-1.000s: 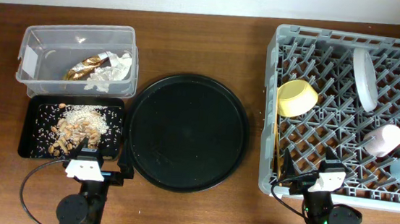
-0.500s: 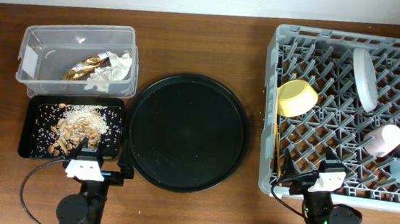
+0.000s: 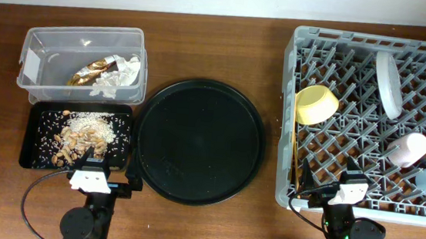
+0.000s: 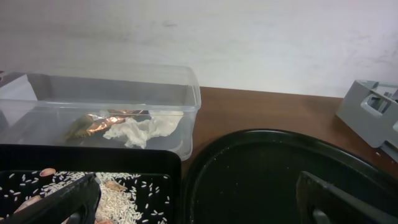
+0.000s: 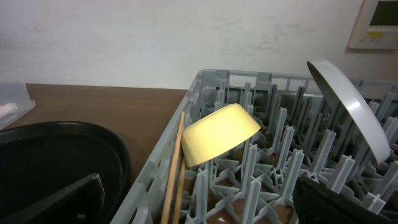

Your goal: Sort waste into correct bins and load items into the dishwasher rack

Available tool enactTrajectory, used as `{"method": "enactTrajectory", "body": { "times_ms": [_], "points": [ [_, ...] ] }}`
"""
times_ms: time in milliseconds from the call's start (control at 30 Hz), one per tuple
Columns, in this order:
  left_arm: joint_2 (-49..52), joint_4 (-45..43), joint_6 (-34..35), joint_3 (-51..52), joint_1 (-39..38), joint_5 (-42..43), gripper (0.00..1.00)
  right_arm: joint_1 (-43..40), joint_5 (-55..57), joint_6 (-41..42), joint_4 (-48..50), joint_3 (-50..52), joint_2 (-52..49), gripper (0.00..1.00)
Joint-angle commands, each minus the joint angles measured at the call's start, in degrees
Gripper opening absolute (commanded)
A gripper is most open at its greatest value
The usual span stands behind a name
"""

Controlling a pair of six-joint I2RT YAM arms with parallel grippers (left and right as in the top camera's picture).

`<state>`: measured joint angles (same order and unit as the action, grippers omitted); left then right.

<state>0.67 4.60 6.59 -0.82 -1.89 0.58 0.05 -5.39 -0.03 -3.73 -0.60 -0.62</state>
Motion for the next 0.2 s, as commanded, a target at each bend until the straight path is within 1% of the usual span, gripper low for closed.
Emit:
{"method": "enactTrajectory", "body": {
  "times_ms": [0, 167],
  "points": [
    [-0.3, 0.2, -0.9, 0.3, 0.3, -0.2, 0.99, 0.3, 0.3, -0.2, -0.3, 0.3, 0.4, 0.98],
    [-0.3, 0.2, -0.9, 0.3, 0.3, -0.2, 0.99, 0.3, 0.3, -0.2, -0.3, 0.3, 0.4, 0.98]
  ]
}}
